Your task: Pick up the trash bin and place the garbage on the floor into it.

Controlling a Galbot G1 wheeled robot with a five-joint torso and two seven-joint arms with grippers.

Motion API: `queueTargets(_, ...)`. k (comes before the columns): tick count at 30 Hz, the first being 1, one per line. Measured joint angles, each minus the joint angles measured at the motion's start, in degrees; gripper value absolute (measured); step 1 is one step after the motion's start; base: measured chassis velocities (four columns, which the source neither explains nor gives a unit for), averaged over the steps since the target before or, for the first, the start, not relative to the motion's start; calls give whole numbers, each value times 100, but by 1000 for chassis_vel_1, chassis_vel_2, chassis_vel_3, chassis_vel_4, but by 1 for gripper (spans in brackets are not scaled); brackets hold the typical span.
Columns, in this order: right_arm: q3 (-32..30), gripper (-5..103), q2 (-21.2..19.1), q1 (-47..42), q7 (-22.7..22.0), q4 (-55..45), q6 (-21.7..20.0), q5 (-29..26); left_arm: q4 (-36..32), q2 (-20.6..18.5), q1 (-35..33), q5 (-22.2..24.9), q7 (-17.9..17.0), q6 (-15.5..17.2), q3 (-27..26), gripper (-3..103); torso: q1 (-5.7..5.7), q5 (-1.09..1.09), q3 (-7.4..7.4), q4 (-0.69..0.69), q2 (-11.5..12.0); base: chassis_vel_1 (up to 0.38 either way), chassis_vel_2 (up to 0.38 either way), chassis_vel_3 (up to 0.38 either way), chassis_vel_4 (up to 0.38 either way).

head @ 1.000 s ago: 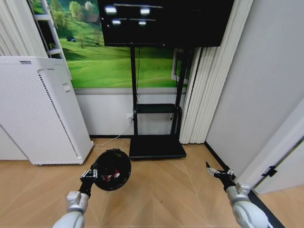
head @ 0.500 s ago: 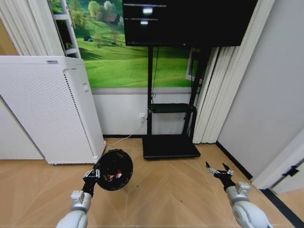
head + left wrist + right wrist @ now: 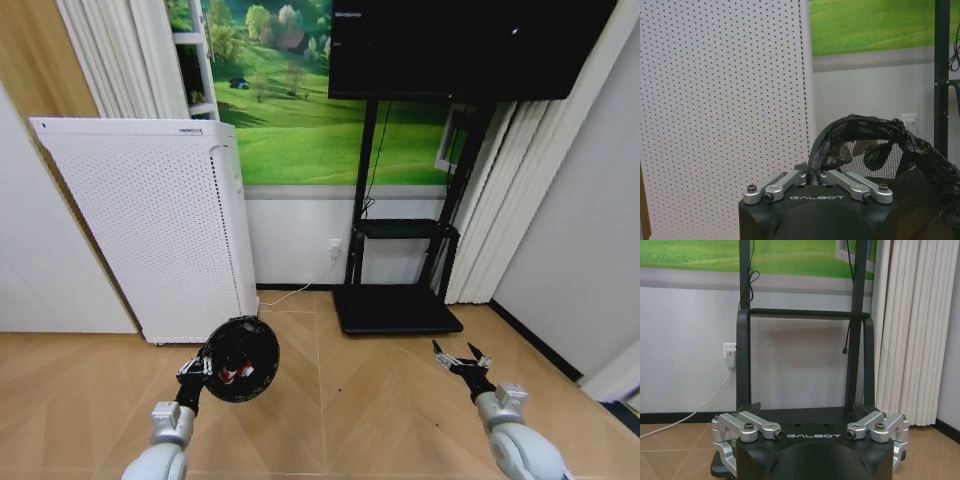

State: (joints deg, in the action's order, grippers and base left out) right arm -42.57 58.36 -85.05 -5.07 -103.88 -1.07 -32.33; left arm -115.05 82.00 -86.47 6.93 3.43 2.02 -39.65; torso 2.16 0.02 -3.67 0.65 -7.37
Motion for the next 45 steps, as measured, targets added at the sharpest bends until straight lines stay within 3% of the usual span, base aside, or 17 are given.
queueTargets(4, -3, 100, -2, 0, -3, 1, 0, 0, 0, 11, -41, -19, 15, -29, 0, 6, 0, -1, 0, 4, 0, -63, -108, 39, 91)
queueTargets(17, -2, 100, -1, 0, -2, 1, -1, 1, 2, 26, -212, -37, -11, -78, -19, 6, -3, -3, 2, 0, -1, 129, -126, -142, 141)
queueTargets(22, -1, 100, -1, -1, -2, 1, -1, 0, 0, 13, -381, 134, -53, -76, -9, 6, -4, -2, 3, 1, -1, 75, -109, -107, 98)
queueTargets(25, -1, 100, -1, -1, -2, 1, -1, 0, -50, 1, -653, 559, -158, 55, -24, 6, -3, -2, 1, 0, -1, -22, 5, 11, -2)
queueTargets(30, -2, 100, -1, 0, -2, 1, -1, 0, -31, -32, -882, 813, -231, 122, -200, 6, -1, -2, 0, 1, -1, -49, 29, 55, -17)
queueTargets(35, -1, 100, -1, 0, -1, 1, -1, 0, 409, -312, -1134, 896, -380, 146, -529, 6, 0, -2, 0, 0, 0, 0, 0, 0, 0)
queueTargets(41, -2, 100, -1, 0, -1, 1, -1, 0, 777, -403, -951, 733, -381, 134, -569, 6, 0, -3, 0, 2, 0, 0, 0, 0, 0)
queueTargets(45, -2, 100, -1, 0, -1, 1, -1, 0, 980, -418, -847, 881, -398, 157, -498, 6, 0, -2, 0, 1, 0, 0, 0, 0, 0)
